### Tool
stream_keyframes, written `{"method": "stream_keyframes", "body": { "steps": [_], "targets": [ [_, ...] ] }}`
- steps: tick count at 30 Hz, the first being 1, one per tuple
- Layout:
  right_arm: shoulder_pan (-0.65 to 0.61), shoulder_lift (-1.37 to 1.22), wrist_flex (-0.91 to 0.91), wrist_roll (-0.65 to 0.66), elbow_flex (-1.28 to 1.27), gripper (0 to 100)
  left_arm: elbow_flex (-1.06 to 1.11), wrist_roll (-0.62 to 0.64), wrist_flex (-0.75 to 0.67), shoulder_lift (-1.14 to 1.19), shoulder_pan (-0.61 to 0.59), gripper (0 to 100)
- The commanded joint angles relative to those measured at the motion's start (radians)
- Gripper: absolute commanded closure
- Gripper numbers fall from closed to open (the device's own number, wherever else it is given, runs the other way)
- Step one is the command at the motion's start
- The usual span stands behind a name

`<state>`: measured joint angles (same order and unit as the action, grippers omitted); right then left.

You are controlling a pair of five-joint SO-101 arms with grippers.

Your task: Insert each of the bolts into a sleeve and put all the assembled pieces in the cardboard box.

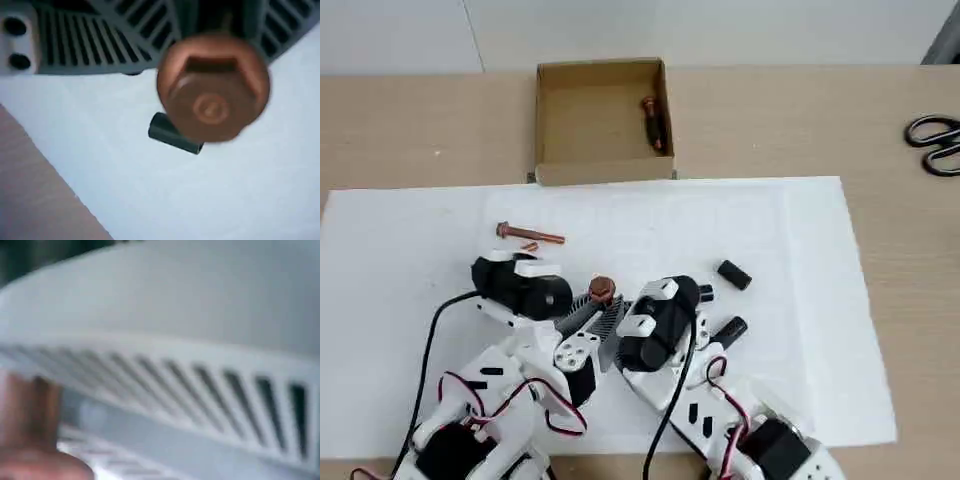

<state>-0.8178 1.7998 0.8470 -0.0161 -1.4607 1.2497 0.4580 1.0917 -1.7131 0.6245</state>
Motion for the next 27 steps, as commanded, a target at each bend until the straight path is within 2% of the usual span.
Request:
{"method": "stream_keyframes", "body": {
  "steps": [1,7,13,27],
  "targets": [
    [0.024,0.013,-0.03,-0.005,0.015,99.5,-0.004,-0.005,0.017,-0.005,0.034,99],
    [0.024,0.013,-0.03,-0.005,0.015,99.5,-0.004,-0.005,0.011,-0.005,0.034,99],
    [0.024,0.013,-0.025,-0.005,0.015,99.5,-0.004,-0.005,0.017,-0.003,0.034,83],
    [0.024,0.013,-0.022,-0.006,0.015,99.5,-0.004,-0.006,0.029,-0.003,0.028,83]
  ]
}}
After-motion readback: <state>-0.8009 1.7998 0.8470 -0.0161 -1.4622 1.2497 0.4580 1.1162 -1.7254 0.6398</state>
